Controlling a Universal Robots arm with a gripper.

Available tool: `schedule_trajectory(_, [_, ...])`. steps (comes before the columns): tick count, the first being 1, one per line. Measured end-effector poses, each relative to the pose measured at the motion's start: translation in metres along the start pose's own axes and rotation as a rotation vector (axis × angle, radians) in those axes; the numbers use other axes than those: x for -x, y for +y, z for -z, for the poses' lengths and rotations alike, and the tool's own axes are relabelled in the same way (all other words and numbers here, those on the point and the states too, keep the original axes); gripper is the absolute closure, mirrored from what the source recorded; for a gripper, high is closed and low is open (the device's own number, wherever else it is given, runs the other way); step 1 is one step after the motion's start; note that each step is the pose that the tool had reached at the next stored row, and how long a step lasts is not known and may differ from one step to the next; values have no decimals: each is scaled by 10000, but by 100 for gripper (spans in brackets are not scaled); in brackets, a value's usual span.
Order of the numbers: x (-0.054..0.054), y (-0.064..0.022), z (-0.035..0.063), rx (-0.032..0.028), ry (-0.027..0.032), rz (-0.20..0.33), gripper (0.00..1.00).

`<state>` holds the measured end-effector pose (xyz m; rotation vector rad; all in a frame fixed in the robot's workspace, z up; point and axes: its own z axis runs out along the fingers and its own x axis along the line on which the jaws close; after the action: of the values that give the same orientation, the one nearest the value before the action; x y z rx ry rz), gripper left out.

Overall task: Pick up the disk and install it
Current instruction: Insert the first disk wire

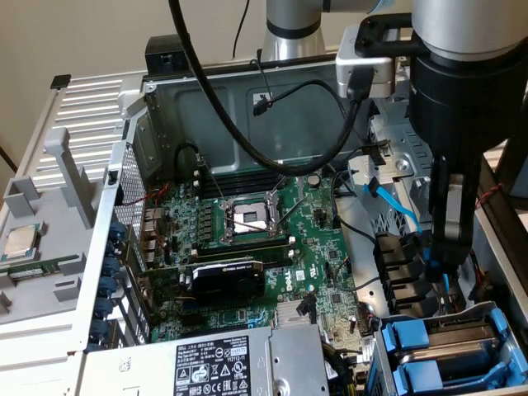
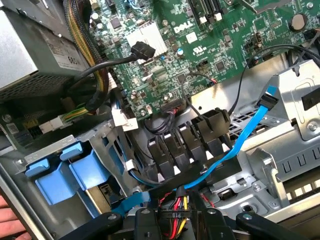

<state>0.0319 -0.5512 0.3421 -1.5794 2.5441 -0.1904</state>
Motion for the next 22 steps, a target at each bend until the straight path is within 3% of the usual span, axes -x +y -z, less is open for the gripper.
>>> schedule_trajectory(2, [12, 22, 9, -115, -46, -3, 65])
schedule_trajectory(4, [16, 31, 15, -272, -38, 7, 65])
schedule_trajectory(7, [12, 40, 20, -520, 70, 33, 65])
schedule_trajectory(9, [7, 49, 30, -623, 121, 41, 65])
schedule_trajectory(15, [0, 64, 50, -762, 219, -27, 65])
schedule_trajectory(22, [-4, 69, 65, -940, 288, -179, 65])
